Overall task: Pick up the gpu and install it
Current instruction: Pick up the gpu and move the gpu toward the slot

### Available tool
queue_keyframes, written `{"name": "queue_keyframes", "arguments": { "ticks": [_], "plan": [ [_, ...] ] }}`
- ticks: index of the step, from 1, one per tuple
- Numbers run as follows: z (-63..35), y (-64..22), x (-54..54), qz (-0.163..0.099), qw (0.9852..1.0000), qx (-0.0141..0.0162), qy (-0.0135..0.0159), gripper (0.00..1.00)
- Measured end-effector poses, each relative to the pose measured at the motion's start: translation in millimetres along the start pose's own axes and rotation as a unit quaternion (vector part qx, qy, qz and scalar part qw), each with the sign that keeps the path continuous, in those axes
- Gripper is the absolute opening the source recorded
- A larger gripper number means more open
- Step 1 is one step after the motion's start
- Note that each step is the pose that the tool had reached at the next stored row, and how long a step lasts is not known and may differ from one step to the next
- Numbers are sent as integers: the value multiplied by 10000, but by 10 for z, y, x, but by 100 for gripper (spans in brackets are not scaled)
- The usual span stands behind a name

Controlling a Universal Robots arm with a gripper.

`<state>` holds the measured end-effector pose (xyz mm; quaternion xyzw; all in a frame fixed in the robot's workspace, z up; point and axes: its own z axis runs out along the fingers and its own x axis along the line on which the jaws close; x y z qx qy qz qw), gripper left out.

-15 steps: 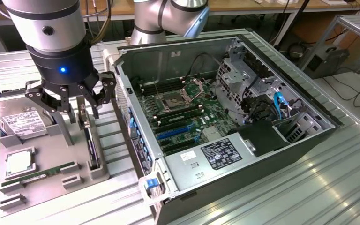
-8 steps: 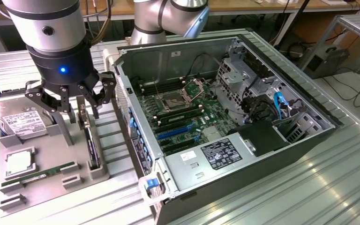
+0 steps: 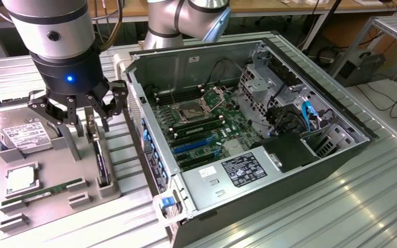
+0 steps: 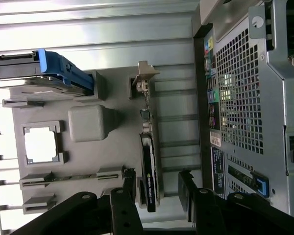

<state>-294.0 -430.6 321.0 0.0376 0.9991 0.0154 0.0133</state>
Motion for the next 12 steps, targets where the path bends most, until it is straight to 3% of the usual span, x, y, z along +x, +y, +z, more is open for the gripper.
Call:
{"name": "queue_keyframes", "arguments": {
  "ticks": [12],
  "plan": [
    [222, -9, 29, 0, 10000, 0, 0, 48]
  ]
}}
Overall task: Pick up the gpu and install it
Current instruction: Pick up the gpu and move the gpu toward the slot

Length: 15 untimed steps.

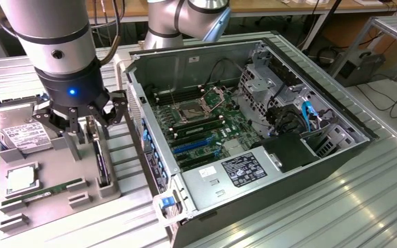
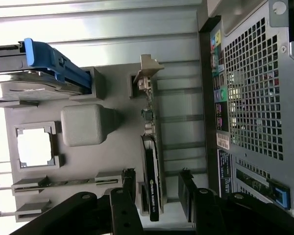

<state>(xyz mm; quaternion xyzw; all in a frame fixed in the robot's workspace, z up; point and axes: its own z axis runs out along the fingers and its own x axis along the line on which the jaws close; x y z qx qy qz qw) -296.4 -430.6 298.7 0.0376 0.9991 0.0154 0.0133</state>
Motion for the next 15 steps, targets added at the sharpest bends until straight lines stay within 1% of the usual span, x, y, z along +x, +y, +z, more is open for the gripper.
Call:
{"name": "queue_keyframes", "arguments": {
  "ticks": [15],
  "plan": [
    [316, -11, 39, 0, 10000, 0, 0, 48]
  ]
}}
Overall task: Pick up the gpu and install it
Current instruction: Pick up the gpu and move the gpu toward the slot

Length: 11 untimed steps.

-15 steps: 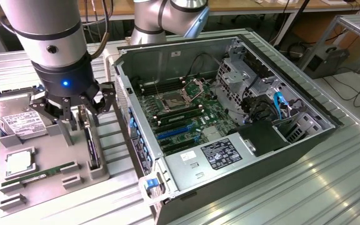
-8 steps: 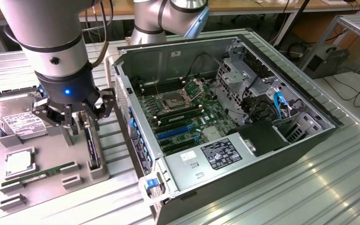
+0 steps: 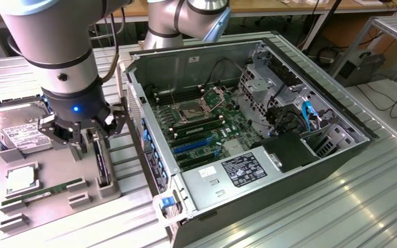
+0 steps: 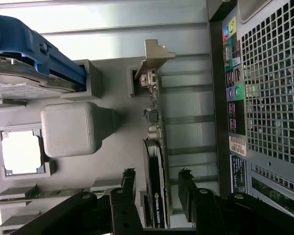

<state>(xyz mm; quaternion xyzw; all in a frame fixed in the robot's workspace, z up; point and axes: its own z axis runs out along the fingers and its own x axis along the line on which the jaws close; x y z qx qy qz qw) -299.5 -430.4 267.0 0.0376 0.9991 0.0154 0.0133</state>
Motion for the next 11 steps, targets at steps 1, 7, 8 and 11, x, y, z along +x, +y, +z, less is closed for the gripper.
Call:
{"name": "queue_keyframes", "arguments": {
  "ticks": [1, 7, 8, 11],
  "plan": [
    [30, 0, 12, -1, 10000, 0, 0, 48],
    [151, 19, 38, -1, 10000, 0, 0, 48],
    [169, 19, 38, -1, 10000, 0, 0, 48],
    [220, 19, 41, -1, 10000, 0, 1, 48]
  ]
}}
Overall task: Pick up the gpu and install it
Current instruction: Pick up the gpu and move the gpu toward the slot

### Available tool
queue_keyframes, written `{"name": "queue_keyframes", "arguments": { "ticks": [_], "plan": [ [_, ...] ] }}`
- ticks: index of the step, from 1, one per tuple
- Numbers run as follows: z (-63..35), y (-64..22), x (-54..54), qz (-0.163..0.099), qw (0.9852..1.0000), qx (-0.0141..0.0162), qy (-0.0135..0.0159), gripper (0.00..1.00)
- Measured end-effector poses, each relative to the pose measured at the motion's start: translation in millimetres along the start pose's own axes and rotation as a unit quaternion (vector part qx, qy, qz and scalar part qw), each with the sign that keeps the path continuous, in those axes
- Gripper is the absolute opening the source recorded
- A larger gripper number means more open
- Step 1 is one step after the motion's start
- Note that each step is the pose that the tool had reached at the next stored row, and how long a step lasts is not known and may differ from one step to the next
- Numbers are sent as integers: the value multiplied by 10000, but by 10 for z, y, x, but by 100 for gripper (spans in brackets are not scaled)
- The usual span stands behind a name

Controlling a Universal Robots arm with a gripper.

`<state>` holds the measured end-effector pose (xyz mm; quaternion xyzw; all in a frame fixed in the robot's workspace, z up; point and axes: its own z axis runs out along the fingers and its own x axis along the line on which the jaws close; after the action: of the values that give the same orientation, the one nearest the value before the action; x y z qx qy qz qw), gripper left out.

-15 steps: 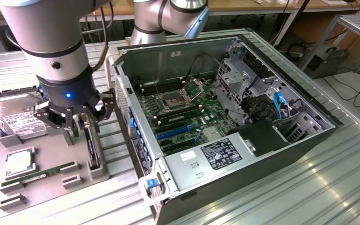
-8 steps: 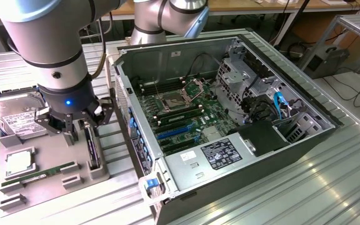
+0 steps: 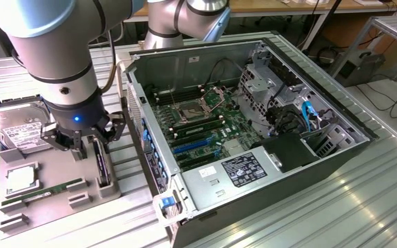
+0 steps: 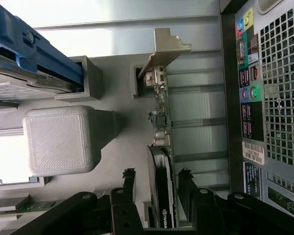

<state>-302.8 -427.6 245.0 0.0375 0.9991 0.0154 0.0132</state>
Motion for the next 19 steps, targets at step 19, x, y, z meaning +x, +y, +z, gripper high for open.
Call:
{"name": "queue_keyframes", "arguments": {
  "ticks": [19],
  "plan": [
    [10, 12, 0, 1, 10000, 6, 20, 33]
  ]
}}
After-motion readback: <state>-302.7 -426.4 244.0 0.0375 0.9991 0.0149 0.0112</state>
